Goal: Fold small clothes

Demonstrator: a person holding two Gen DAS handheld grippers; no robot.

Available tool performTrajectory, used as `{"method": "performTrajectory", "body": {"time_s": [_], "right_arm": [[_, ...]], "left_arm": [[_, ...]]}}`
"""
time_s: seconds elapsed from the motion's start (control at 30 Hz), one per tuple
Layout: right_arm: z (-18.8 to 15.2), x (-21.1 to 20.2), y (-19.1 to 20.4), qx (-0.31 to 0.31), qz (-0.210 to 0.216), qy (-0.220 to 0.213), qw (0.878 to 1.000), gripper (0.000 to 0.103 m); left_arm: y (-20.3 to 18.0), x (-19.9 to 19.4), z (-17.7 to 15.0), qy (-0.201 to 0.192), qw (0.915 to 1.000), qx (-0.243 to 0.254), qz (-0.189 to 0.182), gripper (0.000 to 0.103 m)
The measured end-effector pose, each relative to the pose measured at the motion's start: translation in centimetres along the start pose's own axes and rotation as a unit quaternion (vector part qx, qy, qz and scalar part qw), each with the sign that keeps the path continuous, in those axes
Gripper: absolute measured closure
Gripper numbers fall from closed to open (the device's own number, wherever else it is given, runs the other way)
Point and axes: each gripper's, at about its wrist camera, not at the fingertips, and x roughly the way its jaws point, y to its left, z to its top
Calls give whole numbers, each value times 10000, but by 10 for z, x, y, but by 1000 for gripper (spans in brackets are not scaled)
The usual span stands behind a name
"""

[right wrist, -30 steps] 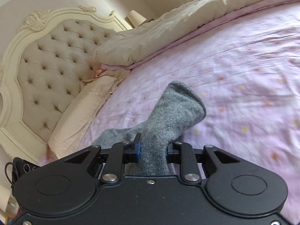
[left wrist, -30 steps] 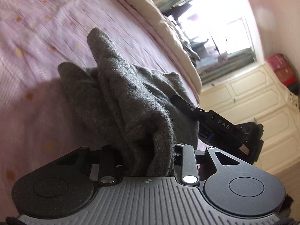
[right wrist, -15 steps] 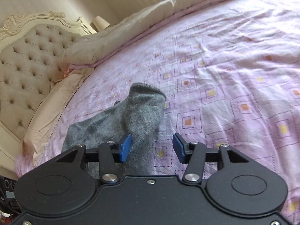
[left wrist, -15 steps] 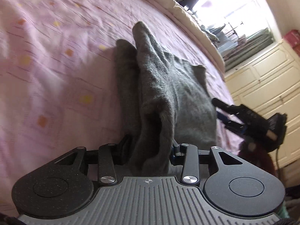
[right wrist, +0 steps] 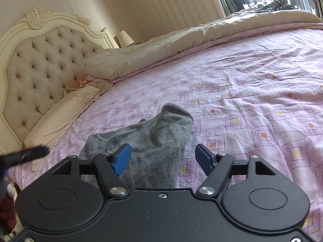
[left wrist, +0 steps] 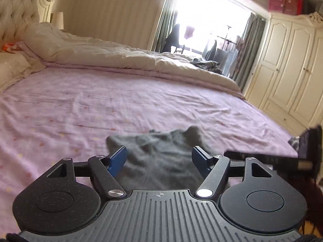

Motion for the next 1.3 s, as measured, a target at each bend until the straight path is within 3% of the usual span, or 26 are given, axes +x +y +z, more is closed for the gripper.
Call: {"method": "performTrajectory", "body": {"time_s": [0.2,0.4,0.47,0.73,0.87,0.97,1.17,1.3], "right_arm": [[-7,-3,0,-116,-46,78,9999,29],[-8,-2,9,-540,54,28,9985,30],[-4,2,14,-700,287,-12,9971,30],[17,62,39,-1184,854,332,9887,30],[25,116,16,-945,337,853,9913,31],[30,126,-3,-723,148,691,9949,34],[45,84,-1,-662,-121,186,9976,28],[36,44,14,-937,-325,-62,9951,19]], "left_arm": [[3,49,-6,129,9992,-338,-191,34],[41,60,-46,735,9927,-894,328,36],[46,47,-57,554,9947,-791,351,41],[43,37,-62,457,9956,-684,447,41],[42,36,-62,450,9956,-676,459,41],[41,35,-61,461,9956,-671,460,41],[36,22,-53,361,9953,-567,699,40],[35,-1,-50,218,9918,-523,1145,25]]}}
